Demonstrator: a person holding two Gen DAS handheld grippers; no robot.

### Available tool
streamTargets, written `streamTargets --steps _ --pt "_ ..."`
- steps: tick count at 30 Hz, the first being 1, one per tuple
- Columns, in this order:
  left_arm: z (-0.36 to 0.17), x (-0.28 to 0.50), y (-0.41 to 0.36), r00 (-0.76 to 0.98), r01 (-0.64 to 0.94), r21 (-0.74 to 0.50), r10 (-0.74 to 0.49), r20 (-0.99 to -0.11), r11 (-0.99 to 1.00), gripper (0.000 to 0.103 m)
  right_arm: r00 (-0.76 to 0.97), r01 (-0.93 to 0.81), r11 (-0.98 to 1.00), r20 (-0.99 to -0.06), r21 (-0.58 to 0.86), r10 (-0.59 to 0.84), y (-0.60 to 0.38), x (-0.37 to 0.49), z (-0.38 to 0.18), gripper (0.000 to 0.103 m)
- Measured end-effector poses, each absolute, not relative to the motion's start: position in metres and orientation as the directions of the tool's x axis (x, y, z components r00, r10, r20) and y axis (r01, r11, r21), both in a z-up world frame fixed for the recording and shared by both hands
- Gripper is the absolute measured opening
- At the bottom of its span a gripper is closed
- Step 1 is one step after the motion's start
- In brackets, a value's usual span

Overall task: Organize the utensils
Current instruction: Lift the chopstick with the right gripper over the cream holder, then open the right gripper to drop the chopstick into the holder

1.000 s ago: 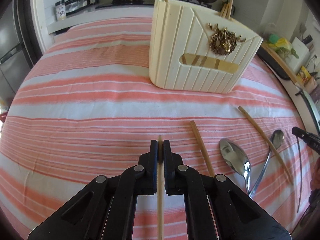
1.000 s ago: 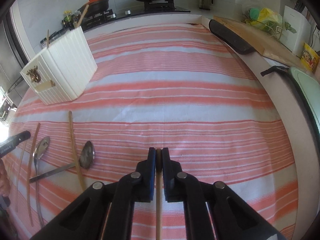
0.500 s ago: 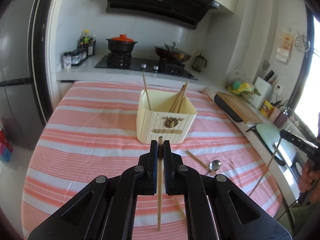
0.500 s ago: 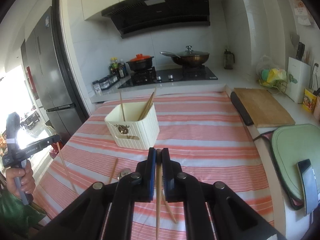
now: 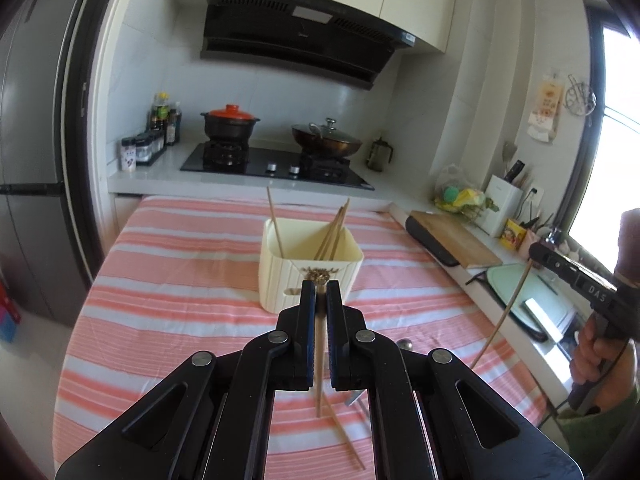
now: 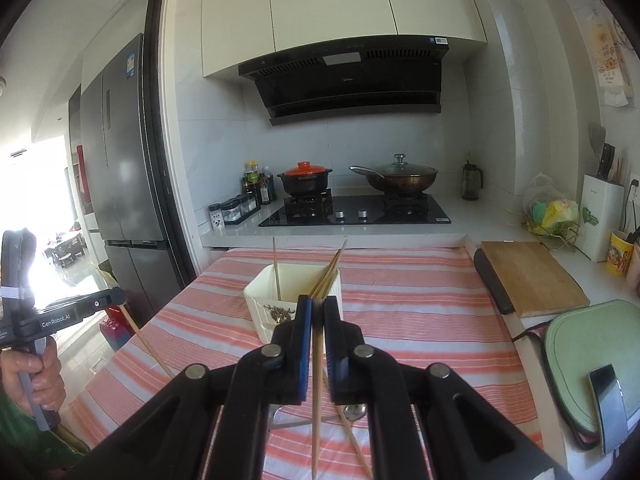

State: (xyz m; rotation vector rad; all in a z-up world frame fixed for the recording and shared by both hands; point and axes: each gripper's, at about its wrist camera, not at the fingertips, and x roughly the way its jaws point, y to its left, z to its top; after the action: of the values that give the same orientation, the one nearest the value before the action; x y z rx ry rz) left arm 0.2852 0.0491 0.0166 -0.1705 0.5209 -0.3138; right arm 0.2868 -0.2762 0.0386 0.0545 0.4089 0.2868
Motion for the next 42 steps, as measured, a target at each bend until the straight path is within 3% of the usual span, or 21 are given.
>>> streamTargets --steps 13,21,28,33,42 --pt "0.059 0.32 0.07 0.862 0.243 -0.26 -0.331 -0.385 0.935 0.003 0.883 -0.296 0.947 -0.344 0.123 0.32 -0.255 0.335 0.061 0.006" --pt "0.099 0.368 0.071 0.934 0.199 -0.25 -0.26 -0.245 0.948 0.003 0.925 -0.29 0.951 -0.221 0.111 0.308 -0.237 0.388 0.097 0.006" --pt "0.081 0.441 0.062 0.937 0.145 -0.256 -0.216 -0.275 0.956 0.003 0.944 -0.302 0.948 -0.104 0.1 0.312 -0.215 0.444 0.109 0.006" --pt "0.049 0.488 0.051 0.9 0.128 -0.241 -0.215 -0.378 0.962 0.003 0.926 -0.324 0.939 -0.167 0.113 0.34 -0.197 0.496 0.077 0.006" --pt "-0.013 0.538 0.031 0.787 0.112 -0.228 -0.227 -0.574 0.967 0.004 0.8 -0.343 0.923 -0.461 0.173 0.383 -0.175 0.564 -0.008 0.007"
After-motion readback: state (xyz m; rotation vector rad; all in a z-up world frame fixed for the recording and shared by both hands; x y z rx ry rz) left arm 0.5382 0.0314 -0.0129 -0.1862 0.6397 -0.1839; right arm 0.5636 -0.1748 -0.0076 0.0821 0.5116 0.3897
